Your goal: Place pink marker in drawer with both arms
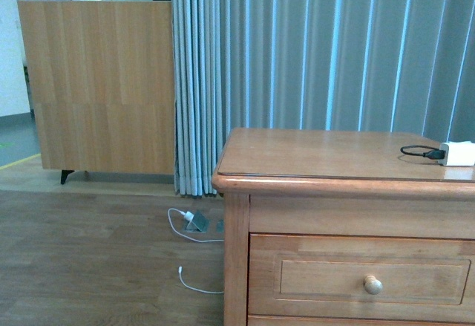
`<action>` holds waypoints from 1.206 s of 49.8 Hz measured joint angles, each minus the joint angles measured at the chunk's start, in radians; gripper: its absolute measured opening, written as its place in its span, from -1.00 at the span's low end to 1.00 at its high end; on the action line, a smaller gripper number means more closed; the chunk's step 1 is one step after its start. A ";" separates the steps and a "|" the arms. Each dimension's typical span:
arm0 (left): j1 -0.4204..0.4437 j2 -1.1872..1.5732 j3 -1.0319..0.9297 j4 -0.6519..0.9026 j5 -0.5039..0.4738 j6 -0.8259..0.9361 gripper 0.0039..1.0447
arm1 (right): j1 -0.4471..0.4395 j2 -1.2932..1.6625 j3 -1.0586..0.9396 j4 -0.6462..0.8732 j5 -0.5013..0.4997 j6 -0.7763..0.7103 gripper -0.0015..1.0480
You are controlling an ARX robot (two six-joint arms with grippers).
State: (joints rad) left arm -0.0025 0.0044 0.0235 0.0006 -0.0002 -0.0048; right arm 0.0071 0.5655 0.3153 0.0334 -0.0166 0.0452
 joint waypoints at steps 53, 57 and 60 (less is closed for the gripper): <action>0.000 0.000 0.000 0.000 0.000 0.000 0.89 | -0.005 -0.388 -0.310 0.147 0.016 -0.042 -0.97; 0.000 0.000 0.000 0.000 0.000 0.000 0.89 | -0.005 -0.477 -0.309 0.029 0.016 -0.042 -0.97; 0.000 0.000 0.000 0.000 0.000 0.000 0.89 | -0.005 -0.537 -0.309 -0.026 0.016 -0.043 -0.97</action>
State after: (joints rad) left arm -0.0025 0.0044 0.0235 0.0006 -0.0006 -0.0044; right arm 0.0017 0.0284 0.0059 0.0074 -0.0006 0.0025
